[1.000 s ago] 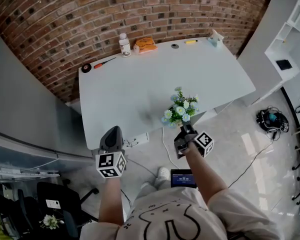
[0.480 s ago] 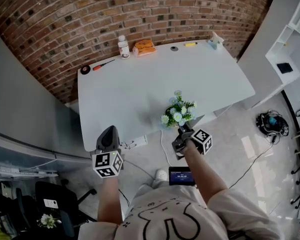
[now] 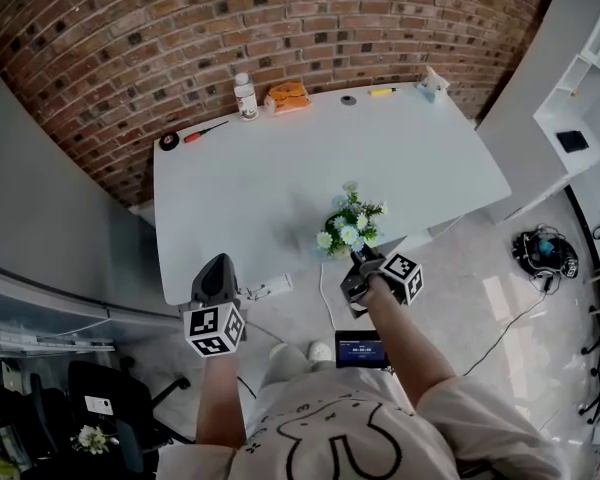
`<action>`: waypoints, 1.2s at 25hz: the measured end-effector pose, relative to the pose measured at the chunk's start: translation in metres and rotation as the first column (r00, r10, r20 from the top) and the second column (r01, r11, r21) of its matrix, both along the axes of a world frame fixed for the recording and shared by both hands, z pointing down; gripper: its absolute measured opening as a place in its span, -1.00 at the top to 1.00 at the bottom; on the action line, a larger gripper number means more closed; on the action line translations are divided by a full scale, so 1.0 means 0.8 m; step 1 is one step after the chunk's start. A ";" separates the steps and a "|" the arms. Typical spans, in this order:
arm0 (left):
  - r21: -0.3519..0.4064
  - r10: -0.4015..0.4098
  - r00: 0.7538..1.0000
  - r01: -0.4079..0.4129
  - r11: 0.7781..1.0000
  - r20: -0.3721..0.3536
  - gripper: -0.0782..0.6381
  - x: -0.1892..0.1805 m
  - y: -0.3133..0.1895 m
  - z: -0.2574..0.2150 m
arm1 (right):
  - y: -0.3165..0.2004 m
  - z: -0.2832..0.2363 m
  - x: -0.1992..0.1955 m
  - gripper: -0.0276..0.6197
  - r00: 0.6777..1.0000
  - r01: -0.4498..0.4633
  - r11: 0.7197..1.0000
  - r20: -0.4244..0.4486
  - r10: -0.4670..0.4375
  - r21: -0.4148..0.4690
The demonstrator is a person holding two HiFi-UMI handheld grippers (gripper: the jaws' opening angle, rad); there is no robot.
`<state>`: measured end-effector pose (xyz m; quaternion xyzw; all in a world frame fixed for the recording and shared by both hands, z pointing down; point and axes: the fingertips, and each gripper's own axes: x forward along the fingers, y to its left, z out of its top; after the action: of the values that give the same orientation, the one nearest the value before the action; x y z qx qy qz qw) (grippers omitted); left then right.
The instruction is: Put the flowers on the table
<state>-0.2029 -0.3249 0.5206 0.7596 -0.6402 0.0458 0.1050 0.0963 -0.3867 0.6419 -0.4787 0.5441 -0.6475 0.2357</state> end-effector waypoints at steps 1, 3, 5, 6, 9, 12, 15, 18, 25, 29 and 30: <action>0.001 -0.002 1.000 0.002 1.000 0.001 0.76 -0.001 -0.002 -0.001 | -0.003 0.000 0.000 0.20 1.000 0.001 1.000 -0.001 -0.001 0.003; 0.004 -0.007 1.000 0.007 1.000 0.001 0.76 -0.005 -0.006 -0.004 | -0.011 0.000 0.000 0.19 1.000 0.002 1.000 -0.002 -0.002 0.009; 0.005 -0.009 1.000 0.009 1.000 0.002 0.76 -0.008 -0.012 -0.005 | -0.017 -0.001 -0.002 0.19 1.000 0.004 1.000 0.001 -0.004 0.009; 0.005 -0.009 1.000 0.009 1.000 0.003 0.76 -0.010 -0.016 -0.006 | -0.020 0.000 -0.003 0.19 1.000 0.004 1.000 0.002 -0.004 0.009; 0.006 -0.006 1.000 0.006 1.000 0.001 0.76 -0.016 -0.032 -0.009 | -0.033 0.000 -0.007 0.19 1.000 -0.005 1.000 0.007 0.004 0.005; 0.010 0.005 1.000 -0.005 1.000 -0.003 0.76 -0.019 -0.053 -0.015 | -0.049 0.000 -0.010 0.19 1.000 -0.015 1.000 0.008 0.015 -0.008; 0.020 0.019 1.000 -0.019 1.000 -0.006 0.76 -0.021 -0.074 -0.022 | -0.064 0.000 -0.014 0.19 1.000 -0.018 1.000 0.011 0.018 -0.013; 0.030 0.030 0.999 -0.029 0.999 -0.011 0.76 -0.023 -0.095 -0.028 | -0.080 0.001 -0.014 0.19 1.000 -0.020 1.000 0.011 0.021 -0.008; 0.035 0.048 0.999 -0.048 0.998 -0.012 0.76 -0.028 -0.138 -0.034 | -0.117 -0.001 -0.017 0.19 0.999 -0.045 0.999 0.017 0.046 -0.019; 0.035 0.054 0.998 -0.053 0.998 -0.013 0.76 -0.034 -0.153 -0.034 | -0.132 -0.002 -0.021 0.19 0.998 -0.057 0.998 0.015 0.057 -0.018; 0.035 0.054 0.998 -0.053 0.998 -0.013 0.76 -0.035 -0.155 -0.035 | -0.134 -0.002 -0.022 0.19 0.998 -0.059 0.998 0.017 0.060 -0.020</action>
<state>-0.2311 -0.4492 0.4928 0.7785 -0.6196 0.0322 0.0951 0.0790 -0.4941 0.6403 -0.4914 0.5212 -0.6495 0.2549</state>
